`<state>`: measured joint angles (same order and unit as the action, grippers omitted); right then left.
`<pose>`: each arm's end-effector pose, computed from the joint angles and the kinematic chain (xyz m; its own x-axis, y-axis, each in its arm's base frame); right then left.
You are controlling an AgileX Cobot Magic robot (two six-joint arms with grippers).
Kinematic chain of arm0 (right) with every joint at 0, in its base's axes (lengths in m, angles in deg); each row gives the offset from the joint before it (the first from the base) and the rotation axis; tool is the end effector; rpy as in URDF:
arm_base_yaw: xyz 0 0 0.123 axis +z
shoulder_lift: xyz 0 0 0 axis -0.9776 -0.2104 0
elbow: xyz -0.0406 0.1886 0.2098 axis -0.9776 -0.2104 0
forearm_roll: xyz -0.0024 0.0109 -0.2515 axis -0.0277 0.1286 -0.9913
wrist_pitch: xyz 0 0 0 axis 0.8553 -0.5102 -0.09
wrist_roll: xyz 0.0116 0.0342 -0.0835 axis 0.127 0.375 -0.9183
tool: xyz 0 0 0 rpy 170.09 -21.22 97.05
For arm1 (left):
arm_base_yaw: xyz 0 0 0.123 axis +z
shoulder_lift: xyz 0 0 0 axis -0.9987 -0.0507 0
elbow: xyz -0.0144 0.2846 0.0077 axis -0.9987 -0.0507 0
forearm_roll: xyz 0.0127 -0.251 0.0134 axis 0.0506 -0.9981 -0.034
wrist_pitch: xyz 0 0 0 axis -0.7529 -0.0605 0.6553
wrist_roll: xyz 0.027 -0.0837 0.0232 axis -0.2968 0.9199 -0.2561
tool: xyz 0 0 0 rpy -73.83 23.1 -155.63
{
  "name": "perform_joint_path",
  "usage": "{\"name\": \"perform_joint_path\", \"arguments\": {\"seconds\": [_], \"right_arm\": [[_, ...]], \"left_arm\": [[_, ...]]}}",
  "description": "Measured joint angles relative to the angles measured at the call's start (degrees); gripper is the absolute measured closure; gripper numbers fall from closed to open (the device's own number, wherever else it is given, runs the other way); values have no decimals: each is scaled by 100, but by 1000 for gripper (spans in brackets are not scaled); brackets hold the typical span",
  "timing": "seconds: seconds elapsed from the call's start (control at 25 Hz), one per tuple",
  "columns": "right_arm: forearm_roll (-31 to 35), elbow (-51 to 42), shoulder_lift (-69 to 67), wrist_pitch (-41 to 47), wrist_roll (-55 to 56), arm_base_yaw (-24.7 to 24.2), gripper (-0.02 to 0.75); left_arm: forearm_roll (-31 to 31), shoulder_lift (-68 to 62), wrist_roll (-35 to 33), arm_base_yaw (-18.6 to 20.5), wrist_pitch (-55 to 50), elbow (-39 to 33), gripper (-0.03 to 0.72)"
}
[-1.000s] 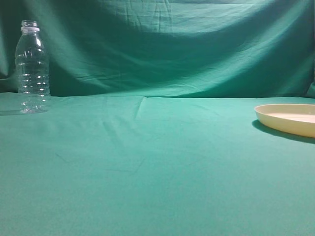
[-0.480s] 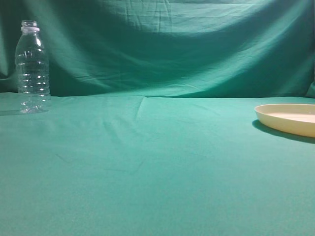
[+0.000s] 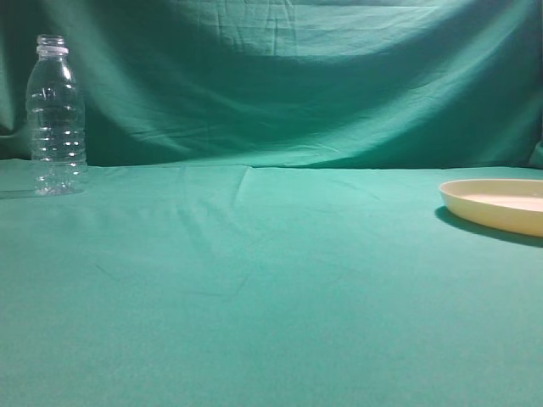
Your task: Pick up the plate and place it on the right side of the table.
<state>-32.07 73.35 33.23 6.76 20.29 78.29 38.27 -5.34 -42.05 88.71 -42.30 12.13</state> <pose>0.0556 0.0075 0.2309 -0.2406 -0.1157 -0.9637 -0.1119 0.9896 -0.0909 0.0528 0.0001 0.1765 -0.2527 0.2709 -0.9289 0.0600 0.9625 0.2644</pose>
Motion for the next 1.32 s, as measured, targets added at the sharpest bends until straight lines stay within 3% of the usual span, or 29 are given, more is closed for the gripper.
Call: {"name": "perform_joint_path", "arguments": {"seconds": [0.2,0.44,0.72,1.32], "right_arm": [[-99,-516,677,153,157,548,738],[-406,-753,702,377,661,560,738],[-688,-1148,702,48,1457,560,738],[-688,-1166,702,-46,1533,560,738]], "left_arm": [[0,0,0,0,0,0,688],[0,0,0,0,0,0,688],[0,0,0,0,0,0,688],[0,0,0,0,0,0,688]]}}
